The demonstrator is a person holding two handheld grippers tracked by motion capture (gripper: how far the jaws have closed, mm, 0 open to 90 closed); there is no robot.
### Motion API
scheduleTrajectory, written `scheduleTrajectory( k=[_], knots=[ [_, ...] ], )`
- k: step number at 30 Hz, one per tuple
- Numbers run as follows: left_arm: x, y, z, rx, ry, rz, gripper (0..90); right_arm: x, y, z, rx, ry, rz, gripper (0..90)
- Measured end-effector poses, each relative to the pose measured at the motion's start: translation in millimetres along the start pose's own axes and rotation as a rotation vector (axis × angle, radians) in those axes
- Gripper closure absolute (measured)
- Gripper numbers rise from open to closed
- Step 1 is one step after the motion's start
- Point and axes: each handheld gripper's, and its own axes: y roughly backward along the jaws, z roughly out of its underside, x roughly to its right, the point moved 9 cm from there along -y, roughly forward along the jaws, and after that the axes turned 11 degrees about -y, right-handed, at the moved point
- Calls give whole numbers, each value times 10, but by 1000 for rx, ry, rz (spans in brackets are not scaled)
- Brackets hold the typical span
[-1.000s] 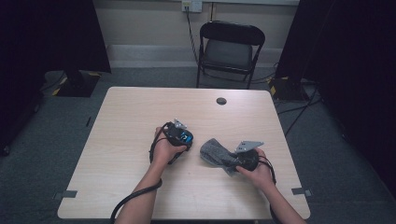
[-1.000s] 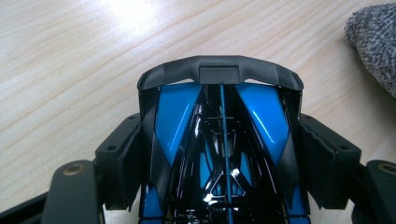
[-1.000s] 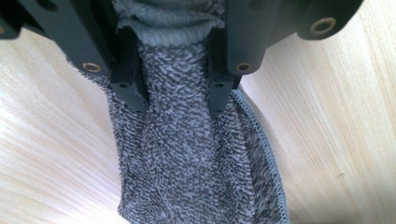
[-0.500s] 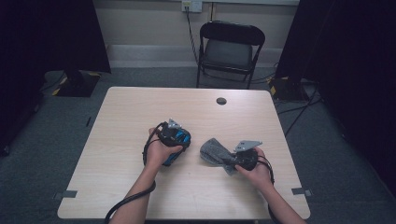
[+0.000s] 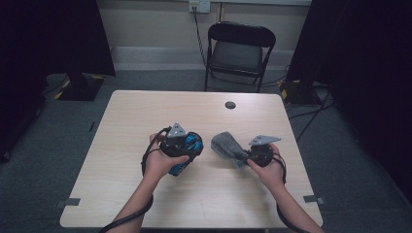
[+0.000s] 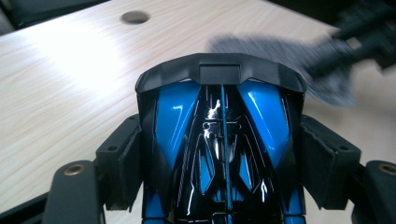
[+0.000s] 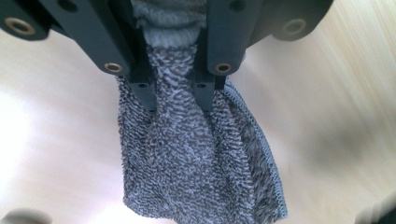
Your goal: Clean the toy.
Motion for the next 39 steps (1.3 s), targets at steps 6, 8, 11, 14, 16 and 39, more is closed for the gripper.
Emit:
scheduleTrajectory(
  k=[6, 8, 11, 14, 16, 39],
  knots=[
    [270, 77, -60, 51, -37, 55, 256, -109, 114, -569, 63, 0, 25, 776],
    [297, 73, -65, 51, -44, 60, 257, -164, 98, -635, 56, 12, 24, 776],
    [279, 88, -81, 52, -67, 35, 257, -404, 0, -757, 32, 61, 2, 775],
    [171, 157, -43, 52, -68, -15, 257, -770, -96, -794, 7, 128, -62, 775],
    [139, 179, -23, 58, -64, -25, 257, -840, -113, -794, -2, 141, -75, 776],
    [-191, 320, 207, 41, 13, -112, 257, -1162, -166, -508, -75, 225, -198, 777]
  ],
)
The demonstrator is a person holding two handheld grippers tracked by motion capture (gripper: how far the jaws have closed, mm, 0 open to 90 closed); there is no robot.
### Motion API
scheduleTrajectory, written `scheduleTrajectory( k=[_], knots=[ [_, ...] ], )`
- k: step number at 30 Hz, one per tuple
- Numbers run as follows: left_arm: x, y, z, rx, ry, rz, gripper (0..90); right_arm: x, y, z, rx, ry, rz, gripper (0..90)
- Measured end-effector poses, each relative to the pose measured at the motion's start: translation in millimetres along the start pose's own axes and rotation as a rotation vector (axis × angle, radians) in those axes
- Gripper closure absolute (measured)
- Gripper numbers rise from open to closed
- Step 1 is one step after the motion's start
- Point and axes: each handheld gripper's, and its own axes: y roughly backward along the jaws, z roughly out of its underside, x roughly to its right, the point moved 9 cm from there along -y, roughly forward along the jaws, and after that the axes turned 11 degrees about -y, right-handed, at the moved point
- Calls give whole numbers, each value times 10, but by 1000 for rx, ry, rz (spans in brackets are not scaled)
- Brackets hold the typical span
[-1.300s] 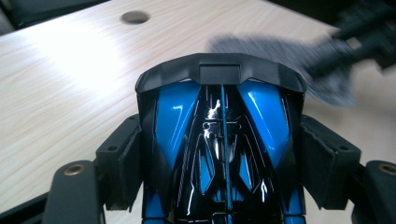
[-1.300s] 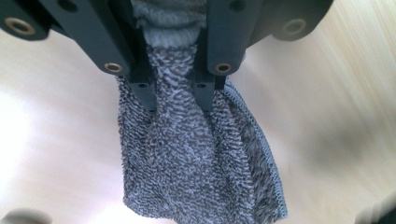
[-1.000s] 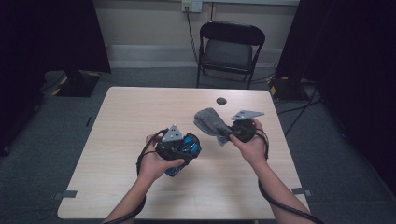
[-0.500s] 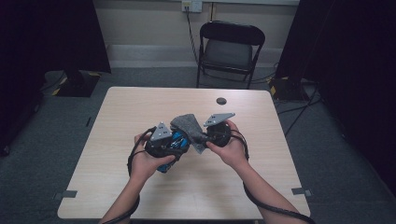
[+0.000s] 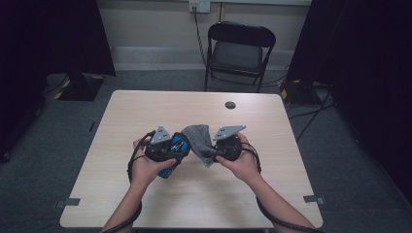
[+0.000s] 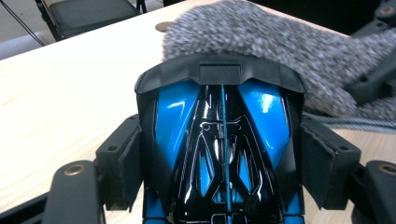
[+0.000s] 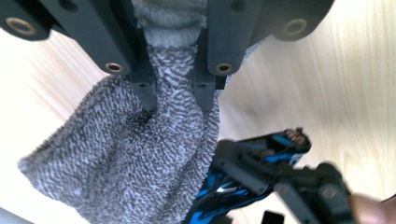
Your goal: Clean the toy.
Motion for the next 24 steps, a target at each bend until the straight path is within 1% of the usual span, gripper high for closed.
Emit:
scheduleTrajectory(
  k=[4, 8, 11, 13, 15, 18, 24],
  knots=[
    [-13, 2, 13, -7, -4, -5, 257, -21, 0, 47, -5, 12, -3, 777],
    [-45, 15, 25, -7, 5, -11, 257, -47, 14, 107, -8, 19, -19, 777],
    [-47, 18, 27, -4, 9, -7, 257, -62, 25, 140, -7, 23, -26, 776],
    [-58, 10, 36, -8, 9, -16, 257, -89, 37, 173, -8, 29, -32, 776],
    [-63, 6, 43, -10, 11, -18, 256, -95, 38, 181, -9, 30, -32, 776],
    [-75, 6, 55, -11, 22, -19, 257, -128, 30, 248, -18, 44, -32, 776],
    [-102, 13, 76, -16, 22, -25, 257, -148, 50, 306, -15, 44, -36, 776]
  ],
)
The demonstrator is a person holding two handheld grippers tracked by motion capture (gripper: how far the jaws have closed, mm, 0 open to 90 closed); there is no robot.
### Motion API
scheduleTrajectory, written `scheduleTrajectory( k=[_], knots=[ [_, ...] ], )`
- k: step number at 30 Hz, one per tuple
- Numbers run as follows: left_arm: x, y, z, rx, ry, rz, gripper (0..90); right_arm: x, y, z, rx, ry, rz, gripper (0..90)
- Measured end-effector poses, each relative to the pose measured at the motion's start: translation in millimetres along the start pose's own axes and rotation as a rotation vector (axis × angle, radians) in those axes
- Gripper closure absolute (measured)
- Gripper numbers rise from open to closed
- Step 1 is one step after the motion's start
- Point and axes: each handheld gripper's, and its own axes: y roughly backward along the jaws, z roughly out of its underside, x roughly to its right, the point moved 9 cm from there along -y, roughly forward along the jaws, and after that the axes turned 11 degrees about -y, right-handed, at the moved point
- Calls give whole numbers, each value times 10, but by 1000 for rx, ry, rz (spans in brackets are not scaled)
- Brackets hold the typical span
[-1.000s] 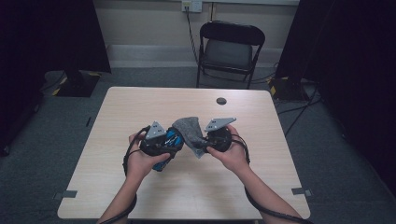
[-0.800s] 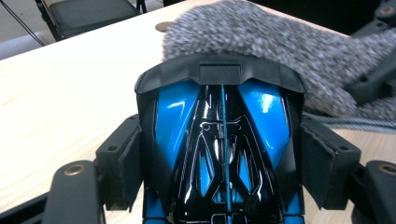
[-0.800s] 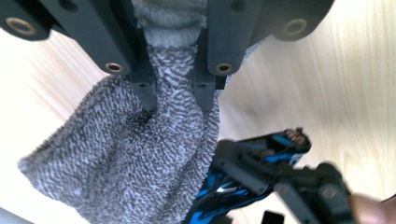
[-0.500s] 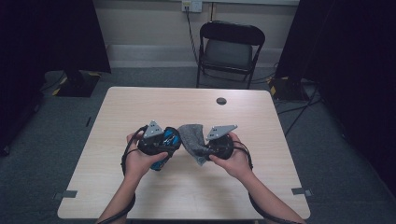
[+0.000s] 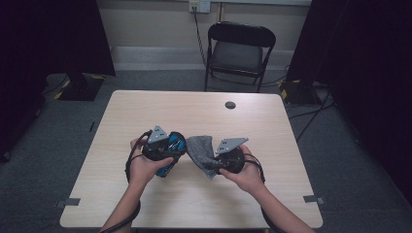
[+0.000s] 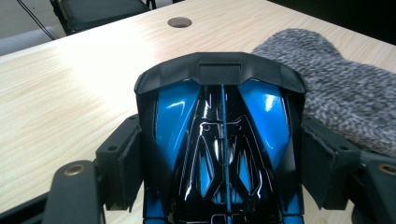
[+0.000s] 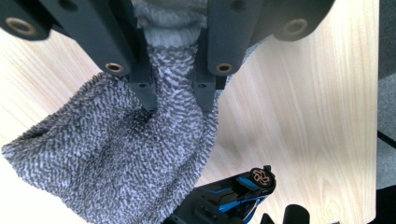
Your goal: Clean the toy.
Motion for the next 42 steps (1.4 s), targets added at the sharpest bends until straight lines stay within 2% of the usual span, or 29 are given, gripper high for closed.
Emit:
scheduleTrajectory(
  k=[10, 11, 14, 15, 17, 18, 19, 21, 22, 26, 27, 33, 37, 42],
  knots=[
    [-78, 47, 12, 8, 18, -24, 257, 94, 132, 177, -14, -13, 28, 775],
    [-74, 45, 13, 7, 18, -24, 257, 160, 168, 206, -8, -32, 45, 775],
    [-59, 39, 5, 8, 19, -20, 257, 244, 211, 214, 5, -57, 60, 775],
    [-27, 34, -12, 9, 13, -10, 256, 342, 256, 204, 14, -75, 86, 775],
    [12, 26, -43, 13, 5, -1, 256, 445, 296, 167, 27, -88, 113, 775],
    [12, 26, -43, 13, 5, -1, 256, 445, 296, 167, 27, -88, 113, 775],
    [40, 21, -67, 15, -2, 6, 257, 559, 328, 105, 43, -115, 139, 775],
    [79, 17, -104, 23, -9, 14, 256, 596, 335, 81, 47, -124, 145, 775],
    [119, 14, -137, 27, -19, 26, 256, 685, 339, 16, 53, -136, 169, 775],
    [168, 5, -173, 27, -33, 32, 256, 782, 292, -132, 56, -145, 185, 775],
    [197, 1, -193, 37, -23, 48, 257, 794, 266, -187, 63, -152, 181, 775],
    [222, 10, -211, 44, -21, 61, 256, 798, 122, -342, 63, -159, 176, 775],
    [241, 17, -229, 51, -18, 71, 256, 725, -33, -442, 54, -149, 150, 775],
    [260, 11, -226, 51, -10, 88, 256, 630, -116, -504, 53, -128, 126, 774]
  ],
)
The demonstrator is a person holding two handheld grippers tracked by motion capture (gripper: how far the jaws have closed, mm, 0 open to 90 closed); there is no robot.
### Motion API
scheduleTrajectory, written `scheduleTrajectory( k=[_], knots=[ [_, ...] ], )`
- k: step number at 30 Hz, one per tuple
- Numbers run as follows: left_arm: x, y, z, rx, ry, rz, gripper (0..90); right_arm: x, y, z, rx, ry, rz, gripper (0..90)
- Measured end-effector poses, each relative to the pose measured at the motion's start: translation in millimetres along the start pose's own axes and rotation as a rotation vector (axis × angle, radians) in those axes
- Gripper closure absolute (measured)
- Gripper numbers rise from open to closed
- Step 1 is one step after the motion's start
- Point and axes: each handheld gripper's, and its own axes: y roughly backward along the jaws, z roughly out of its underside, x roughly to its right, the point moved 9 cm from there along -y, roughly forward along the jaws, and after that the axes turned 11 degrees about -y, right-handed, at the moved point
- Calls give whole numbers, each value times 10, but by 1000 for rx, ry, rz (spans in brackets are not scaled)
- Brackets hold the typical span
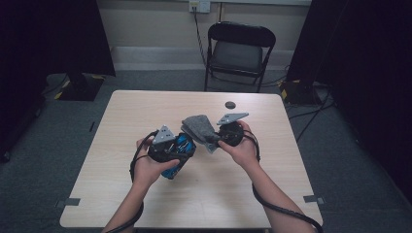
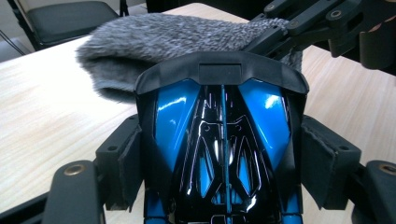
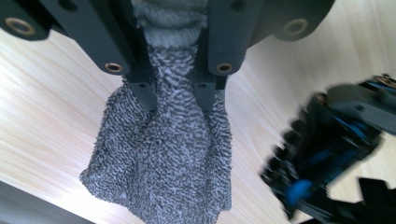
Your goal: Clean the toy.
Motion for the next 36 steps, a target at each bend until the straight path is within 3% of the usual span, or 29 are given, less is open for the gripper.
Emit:
scheduleTrajectory(
  k=[4, 9, 26, 36],
  knots=[
    [-33, -16, 73, -15, 16, 3, 256, -187, -39, -50, 1, 43, -56, 774],
    [-68, -14, 122, -26, 25, 1, 256, -324, -72, -33, -23, 101, -81, 774],
    [-175, 15, 202, -43, 43, -27, 256, -445, 24, 18, -15, 163, -138, 774],
    [-173, 15, 205, -51, 31, -27, 256, -516, 84, 179, 0, 177, -179, 774]
  ],
)
